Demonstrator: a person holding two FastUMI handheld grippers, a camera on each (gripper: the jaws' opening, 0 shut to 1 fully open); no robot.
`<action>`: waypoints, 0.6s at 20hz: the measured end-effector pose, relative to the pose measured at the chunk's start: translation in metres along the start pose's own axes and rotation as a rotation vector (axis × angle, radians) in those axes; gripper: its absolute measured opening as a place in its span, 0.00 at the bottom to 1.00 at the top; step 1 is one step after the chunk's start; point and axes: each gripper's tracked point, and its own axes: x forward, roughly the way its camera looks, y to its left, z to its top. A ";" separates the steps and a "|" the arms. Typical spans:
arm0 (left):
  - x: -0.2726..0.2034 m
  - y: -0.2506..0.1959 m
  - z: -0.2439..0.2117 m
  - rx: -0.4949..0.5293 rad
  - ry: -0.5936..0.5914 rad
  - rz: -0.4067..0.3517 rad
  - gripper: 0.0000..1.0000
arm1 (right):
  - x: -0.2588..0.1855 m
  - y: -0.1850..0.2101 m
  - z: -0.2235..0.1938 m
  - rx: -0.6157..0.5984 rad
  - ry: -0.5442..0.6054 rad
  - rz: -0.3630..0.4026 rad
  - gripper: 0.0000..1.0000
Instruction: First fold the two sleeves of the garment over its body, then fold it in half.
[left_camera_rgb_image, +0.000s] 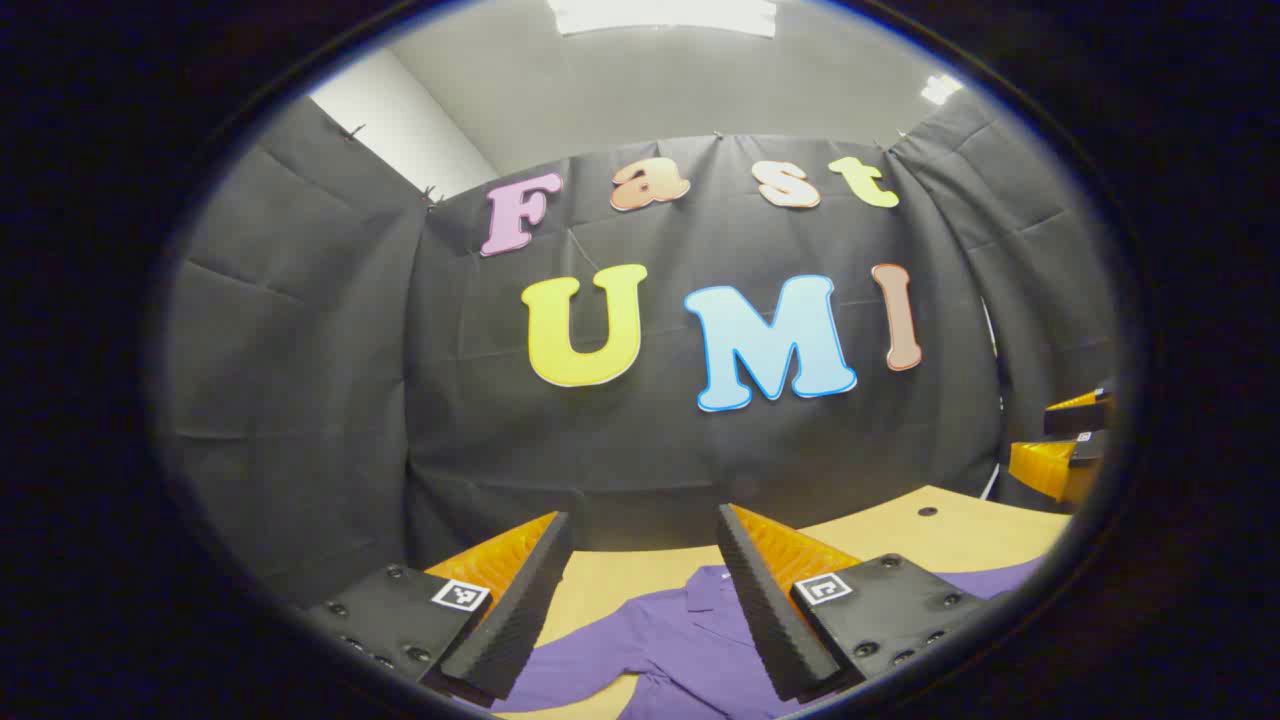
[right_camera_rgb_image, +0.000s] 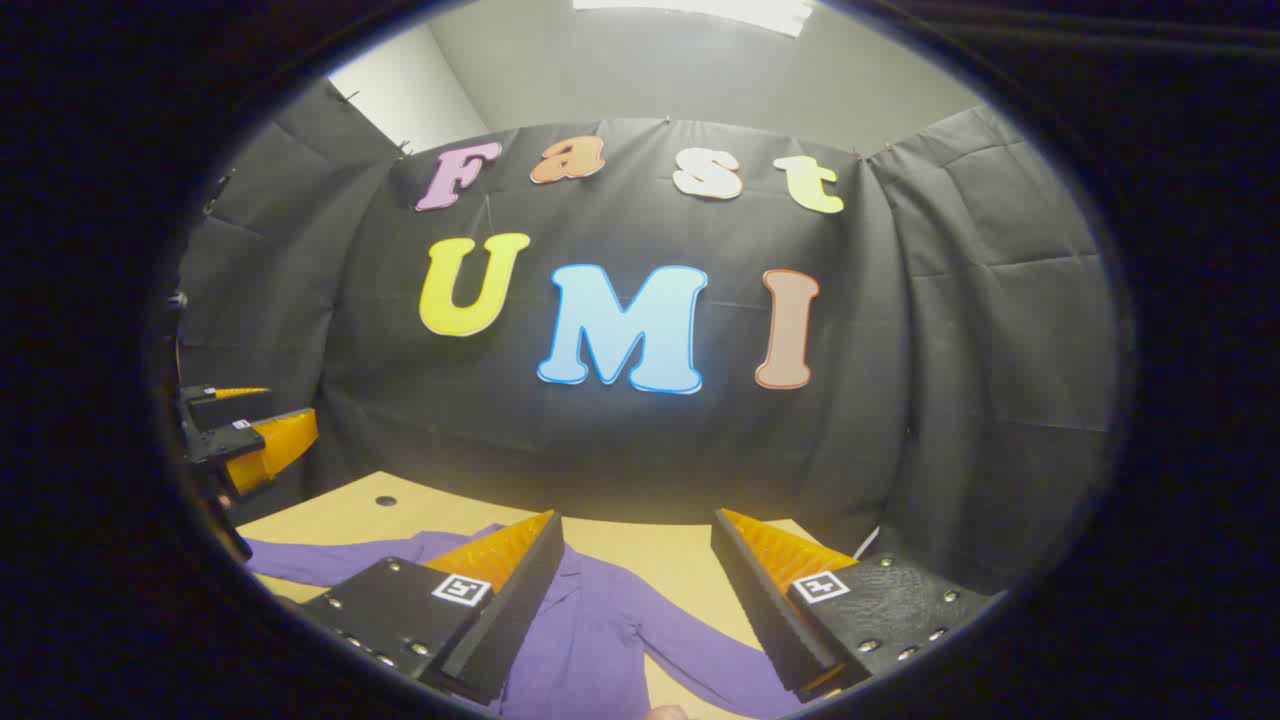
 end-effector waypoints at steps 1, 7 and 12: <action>0.007 -0.005 -0.004 -0.005 0.014 -0.024 0.96 | 0.003 -0.006 -0.009 -0.004 0.032 -0.040 0.94; 0.023 -0.022 0.005 -0.008 0.001 -0.092 0.96 | 0.002 -0.010 -0.012 0.015 0.065 -0.122 0.94; 0.023 -0.025 -0.001 -0.005 0.006 -0.074 0.96 | 0.001 -0.011 -0.012 -0.004 0.071 -0.129 0.94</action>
